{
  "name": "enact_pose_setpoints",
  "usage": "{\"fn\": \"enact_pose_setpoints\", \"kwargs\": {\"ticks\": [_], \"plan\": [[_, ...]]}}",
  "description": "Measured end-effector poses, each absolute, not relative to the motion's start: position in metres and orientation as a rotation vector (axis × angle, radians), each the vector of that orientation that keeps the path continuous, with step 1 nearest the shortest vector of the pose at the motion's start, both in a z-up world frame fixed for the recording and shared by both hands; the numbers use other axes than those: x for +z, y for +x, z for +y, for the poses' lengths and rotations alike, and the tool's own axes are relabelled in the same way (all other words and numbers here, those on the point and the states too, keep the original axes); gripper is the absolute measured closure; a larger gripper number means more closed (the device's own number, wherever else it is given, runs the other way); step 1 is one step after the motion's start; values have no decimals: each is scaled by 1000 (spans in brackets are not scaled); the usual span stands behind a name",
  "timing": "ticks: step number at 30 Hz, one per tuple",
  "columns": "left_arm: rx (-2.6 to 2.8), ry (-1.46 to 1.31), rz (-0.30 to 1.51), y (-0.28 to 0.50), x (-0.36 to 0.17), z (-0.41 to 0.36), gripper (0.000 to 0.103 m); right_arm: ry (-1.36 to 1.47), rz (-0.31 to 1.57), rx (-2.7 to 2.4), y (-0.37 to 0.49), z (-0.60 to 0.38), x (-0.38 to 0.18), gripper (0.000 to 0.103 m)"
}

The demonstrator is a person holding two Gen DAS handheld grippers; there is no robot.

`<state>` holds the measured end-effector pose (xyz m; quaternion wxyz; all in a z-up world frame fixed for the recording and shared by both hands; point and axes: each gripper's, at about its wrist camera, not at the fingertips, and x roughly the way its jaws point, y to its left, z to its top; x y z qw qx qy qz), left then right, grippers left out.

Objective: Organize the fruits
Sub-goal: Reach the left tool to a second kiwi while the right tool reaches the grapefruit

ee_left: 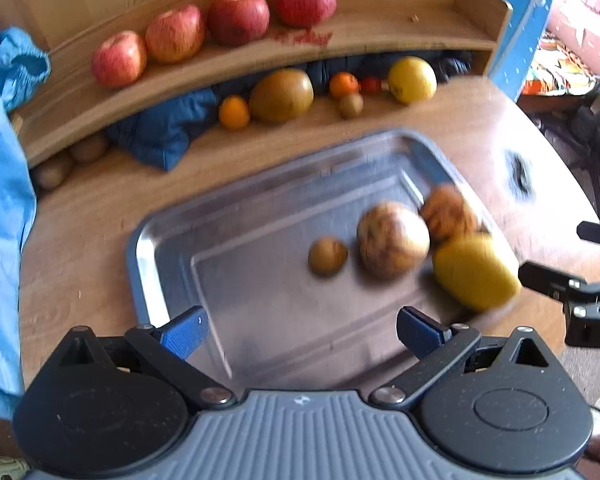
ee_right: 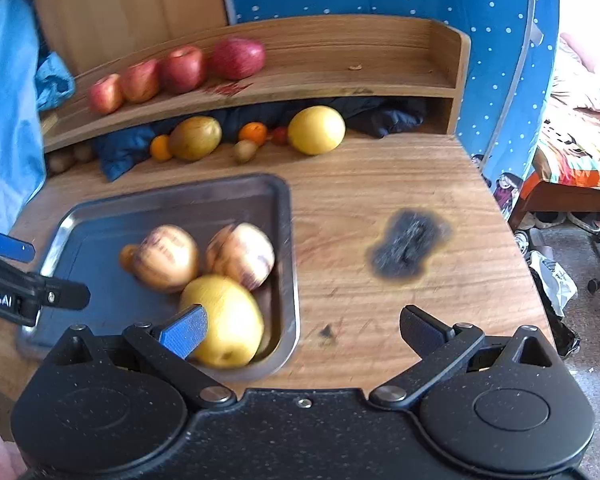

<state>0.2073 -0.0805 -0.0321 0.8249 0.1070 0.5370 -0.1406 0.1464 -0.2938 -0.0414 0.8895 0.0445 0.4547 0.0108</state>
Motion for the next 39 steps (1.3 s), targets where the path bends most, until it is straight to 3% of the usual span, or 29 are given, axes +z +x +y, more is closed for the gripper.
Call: {"fn": "enact_pose_setpoints", "kwargs": {"ticks": [16, 31, 39], "plan": [[-305, 94, 1085, 301, -46, -107, 1, 31, 905, -27, 209, -300, -51, 1], [-661, 237, 950, 335, -67, -161, 1, 180, 922, -13, 304, -355, -49, 1], [-702, 177, 958, 353, -75, -163, 14, 219, 959, 29, 347, -351, -65, 3]]}}
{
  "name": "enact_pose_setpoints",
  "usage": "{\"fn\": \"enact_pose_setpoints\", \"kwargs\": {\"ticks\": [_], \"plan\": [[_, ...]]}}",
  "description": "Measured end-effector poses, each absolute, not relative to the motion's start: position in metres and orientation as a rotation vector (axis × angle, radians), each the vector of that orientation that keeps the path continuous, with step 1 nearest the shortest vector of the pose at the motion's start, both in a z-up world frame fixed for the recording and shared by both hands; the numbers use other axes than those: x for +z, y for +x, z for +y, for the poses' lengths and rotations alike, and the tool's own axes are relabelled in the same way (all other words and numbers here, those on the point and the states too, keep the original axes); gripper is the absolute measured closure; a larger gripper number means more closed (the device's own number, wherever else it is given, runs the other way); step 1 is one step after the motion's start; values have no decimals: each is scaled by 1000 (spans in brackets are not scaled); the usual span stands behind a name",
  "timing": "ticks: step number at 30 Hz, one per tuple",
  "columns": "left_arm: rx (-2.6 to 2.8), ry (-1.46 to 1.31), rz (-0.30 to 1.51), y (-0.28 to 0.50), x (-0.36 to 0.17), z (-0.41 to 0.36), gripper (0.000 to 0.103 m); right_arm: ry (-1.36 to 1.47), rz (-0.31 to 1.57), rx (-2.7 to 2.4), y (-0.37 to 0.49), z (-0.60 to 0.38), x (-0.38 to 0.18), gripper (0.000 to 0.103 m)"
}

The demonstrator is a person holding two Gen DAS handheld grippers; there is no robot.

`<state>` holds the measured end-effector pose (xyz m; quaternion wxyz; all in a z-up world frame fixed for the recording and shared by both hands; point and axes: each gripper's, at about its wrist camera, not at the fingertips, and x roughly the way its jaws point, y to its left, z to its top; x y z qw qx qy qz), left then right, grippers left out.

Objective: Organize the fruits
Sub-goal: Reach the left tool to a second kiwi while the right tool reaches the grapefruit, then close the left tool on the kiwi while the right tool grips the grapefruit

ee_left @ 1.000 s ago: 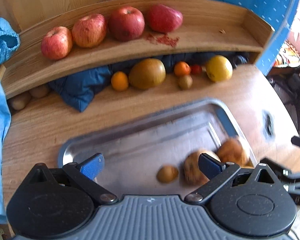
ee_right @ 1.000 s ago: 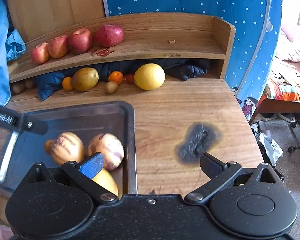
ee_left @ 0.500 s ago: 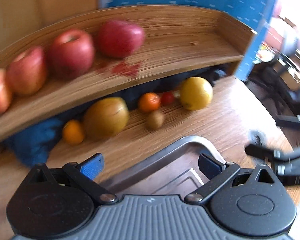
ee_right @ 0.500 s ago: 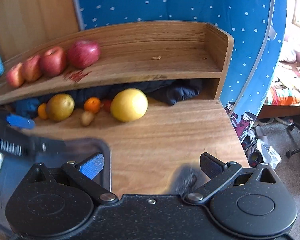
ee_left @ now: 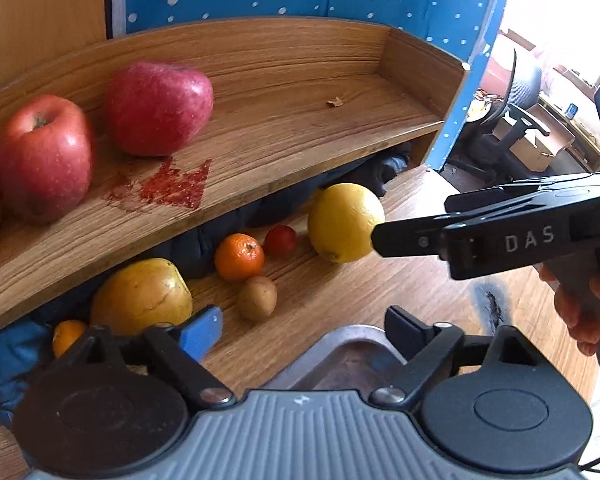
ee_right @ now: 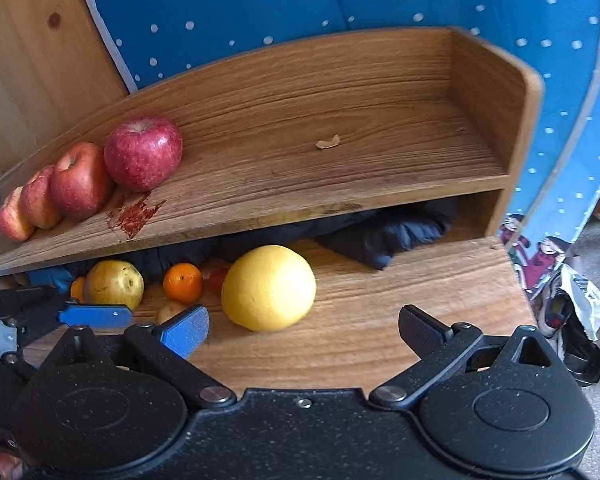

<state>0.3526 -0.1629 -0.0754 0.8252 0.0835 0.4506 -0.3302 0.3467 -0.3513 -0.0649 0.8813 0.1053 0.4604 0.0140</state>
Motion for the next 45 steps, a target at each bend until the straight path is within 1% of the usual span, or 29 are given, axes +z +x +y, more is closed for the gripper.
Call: {"fn": "enact_pose_setpoints", "kwargs": {"ticks": [5, 9, 11, 18, 21, 24, 25, 26, 27, 28, 29, 39, 45], "plan": [[-644, 146, 978, 365, -83, -165, 28, 211, 981, 18, 362, -342, -73, 9], [-620, 143, 976, 370, -86, -169, 37, 203, 986, 1, 372, -336, -76, 13], [-614, 144, 985, 372, -87, -171, 43, 204, 990, 2, 377, -335, -77, 17], [-587, 133, 1012, 377, -95, -177, 48, 194, 1001, 13, 384, -328, -82, 22], [-585, 154, 1001, 377, -96, -180, 51, 194, 1006, 15, 385, -326, -84, 28], [-582, 163, 998, 378, -96, -182, 58, 197, 1004, 23, 385, -324, -86, 35], [-577, 165, 997, 379, -96, -183, 62, 198, 1003, 28, 385, -324, -86, 38], [-573, 168, 996, 379, -96, -183, 66, 193, 1000, 29, 385, -322, -86, 38], [-569, 167, 997, 380, -96, -182, 68, 183, 998, 30, 384, -320, -85, 38], [-565, 164, 997, 381, -96, -182, 73, 175, 995, 31, 383, -319, -85, 38], [-563, 160, 999, 381, -96, -180, 75, 170, 993, 32, 382, -318, -84, 38], [-572, 132, 992, 370, -86, -169, 75, 195, 981, 16, 357, -317, -83, 39], [-544, 117, 981, 358, -75, -156, 75, 221, 953, 21, 333, -320, -70, 39]]}}
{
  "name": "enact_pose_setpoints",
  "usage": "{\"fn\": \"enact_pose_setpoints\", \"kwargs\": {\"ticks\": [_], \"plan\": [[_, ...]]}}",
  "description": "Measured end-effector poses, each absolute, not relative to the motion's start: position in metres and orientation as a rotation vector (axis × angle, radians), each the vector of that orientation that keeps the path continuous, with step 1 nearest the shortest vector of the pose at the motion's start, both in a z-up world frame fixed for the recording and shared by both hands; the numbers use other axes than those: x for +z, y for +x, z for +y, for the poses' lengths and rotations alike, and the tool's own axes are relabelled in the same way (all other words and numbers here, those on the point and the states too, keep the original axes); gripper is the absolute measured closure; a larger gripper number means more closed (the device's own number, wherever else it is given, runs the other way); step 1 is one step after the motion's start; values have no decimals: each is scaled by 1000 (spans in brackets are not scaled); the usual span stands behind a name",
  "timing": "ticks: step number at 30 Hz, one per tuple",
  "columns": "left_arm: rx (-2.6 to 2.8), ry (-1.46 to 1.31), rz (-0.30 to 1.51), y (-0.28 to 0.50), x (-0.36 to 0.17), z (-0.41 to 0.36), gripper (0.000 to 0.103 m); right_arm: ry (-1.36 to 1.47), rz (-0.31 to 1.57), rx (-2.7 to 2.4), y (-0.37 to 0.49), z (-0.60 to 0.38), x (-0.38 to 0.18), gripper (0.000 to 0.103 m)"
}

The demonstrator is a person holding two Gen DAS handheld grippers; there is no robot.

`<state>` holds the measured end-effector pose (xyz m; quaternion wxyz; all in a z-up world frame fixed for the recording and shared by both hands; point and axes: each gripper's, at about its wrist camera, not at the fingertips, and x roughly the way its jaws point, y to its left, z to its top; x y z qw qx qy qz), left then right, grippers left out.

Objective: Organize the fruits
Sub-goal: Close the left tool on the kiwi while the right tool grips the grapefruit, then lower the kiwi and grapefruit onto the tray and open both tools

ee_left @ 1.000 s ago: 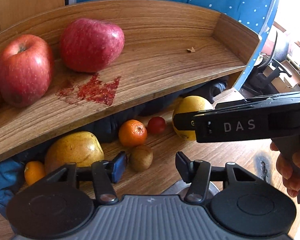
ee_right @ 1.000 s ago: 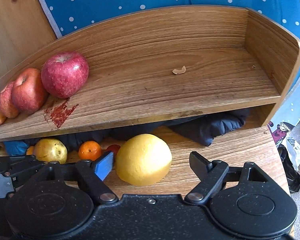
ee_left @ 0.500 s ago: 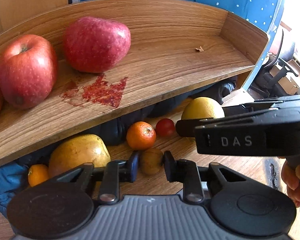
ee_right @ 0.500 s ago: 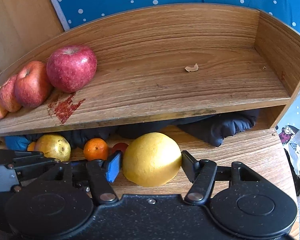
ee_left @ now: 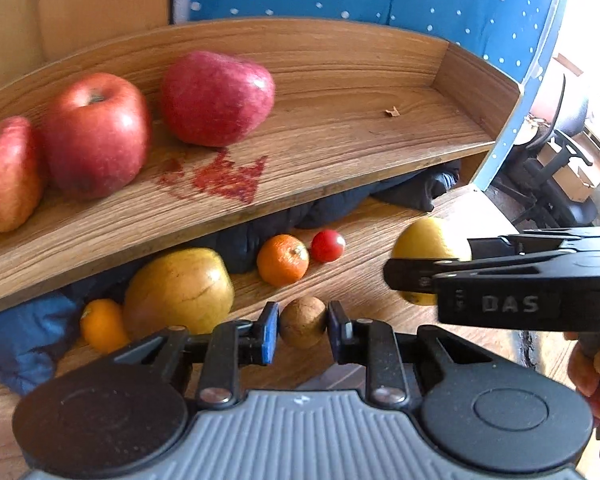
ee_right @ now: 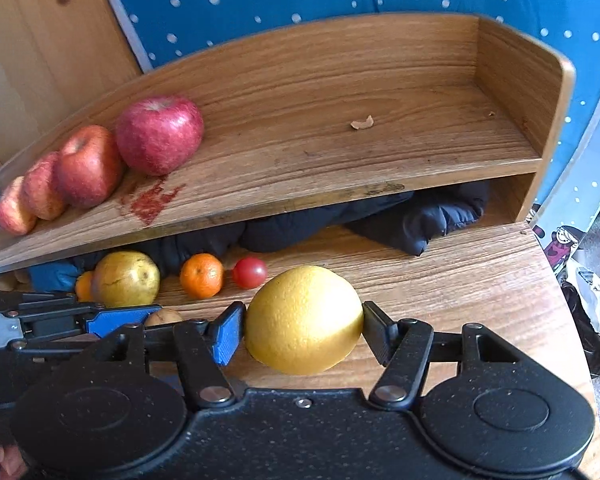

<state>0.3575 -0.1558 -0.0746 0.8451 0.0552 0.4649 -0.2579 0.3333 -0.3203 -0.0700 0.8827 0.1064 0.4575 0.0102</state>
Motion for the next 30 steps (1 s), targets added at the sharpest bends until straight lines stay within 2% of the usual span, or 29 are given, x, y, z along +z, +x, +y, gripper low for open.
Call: {"fn": "enact_pose_setpoints", "kwargs": {"ticks": [9, 30], "plan": [[-470, 63, 985, 334, -59, -125, 75, 199, 933, 102, 301, -298, -50, 39], [-280, -43, 1103, 285, -71, -65, 75, 119, 1014, 211, 277, -251, -74, 39]]}}
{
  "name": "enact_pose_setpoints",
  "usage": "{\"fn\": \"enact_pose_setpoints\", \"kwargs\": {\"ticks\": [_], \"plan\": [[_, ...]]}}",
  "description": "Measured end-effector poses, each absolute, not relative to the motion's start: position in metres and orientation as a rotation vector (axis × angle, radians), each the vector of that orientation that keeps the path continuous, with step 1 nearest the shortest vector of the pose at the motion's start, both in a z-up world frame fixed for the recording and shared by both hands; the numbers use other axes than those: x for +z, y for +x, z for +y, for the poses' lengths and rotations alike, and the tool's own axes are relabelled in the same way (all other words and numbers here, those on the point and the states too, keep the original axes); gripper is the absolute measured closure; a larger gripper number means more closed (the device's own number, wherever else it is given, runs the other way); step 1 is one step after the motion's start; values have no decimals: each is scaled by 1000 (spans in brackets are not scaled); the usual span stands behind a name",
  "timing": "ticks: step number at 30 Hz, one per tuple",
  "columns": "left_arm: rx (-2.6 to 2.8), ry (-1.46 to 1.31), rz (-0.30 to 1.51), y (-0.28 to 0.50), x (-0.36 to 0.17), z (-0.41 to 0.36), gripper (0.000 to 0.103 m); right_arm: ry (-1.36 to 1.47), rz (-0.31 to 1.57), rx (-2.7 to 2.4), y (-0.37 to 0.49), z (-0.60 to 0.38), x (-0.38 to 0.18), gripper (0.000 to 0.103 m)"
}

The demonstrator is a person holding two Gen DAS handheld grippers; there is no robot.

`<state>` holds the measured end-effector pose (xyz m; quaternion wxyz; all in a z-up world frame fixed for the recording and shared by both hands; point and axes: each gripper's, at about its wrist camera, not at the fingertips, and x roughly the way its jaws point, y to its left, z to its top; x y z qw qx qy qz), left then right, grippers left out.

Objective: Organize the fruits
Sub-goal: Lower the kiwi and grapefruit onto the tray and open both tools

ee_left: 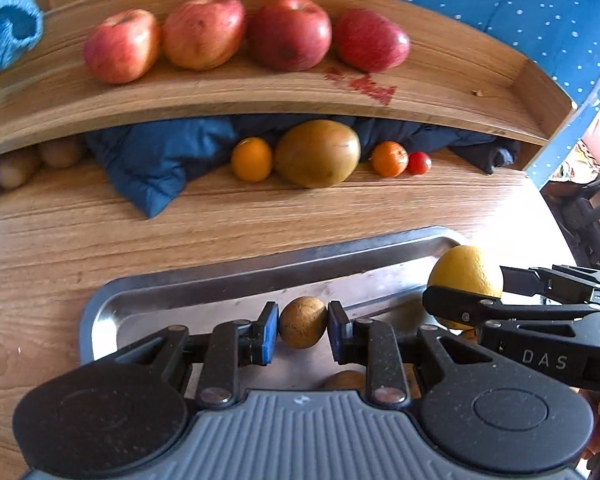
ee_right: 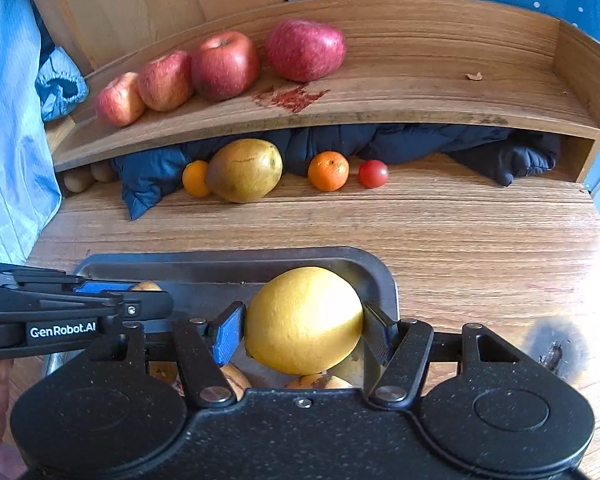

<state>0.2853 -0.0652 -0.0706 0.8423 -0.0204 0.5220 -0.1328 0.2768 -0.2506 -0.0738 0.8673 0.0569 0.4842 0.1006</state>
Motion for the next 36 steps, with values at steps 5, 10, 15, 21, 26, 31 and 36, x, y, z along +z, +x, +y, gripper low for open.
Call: {"fn": "enact_pose_setpoints", "kwargs": {"ticks": [5, 10, 15, 21, 26, 31, 36], "plan": [[-272, -44, 1114, 287, -74, -61, 75, 106, 1017, 212, 280, -246, -77, 38], [-289, -27, 1135, 290, -79, -62, 75, 93, 999, 200, 280, -243, -77, 38], [-302, -26, 1147, 292, -82, -62, 75, 90, 989, 190, 277, -243, -78, 38], [-292, -34, 1131, 290, -78, -66, 62, 80, 949, 214, 273, -244, -68, 34], [-238, -63, 1076, 274, -62, -60, 32, 64, 882, 231, 256, -245, -50, 22], [-172, -79, 1033, 251, -48, -52, 14, 30, 823, 229, 226, -249, -34, 12], [-122, -70, 971, 217, -32, -45, 3, 33, 796, 232, 193, -254, -24, 4]]}}
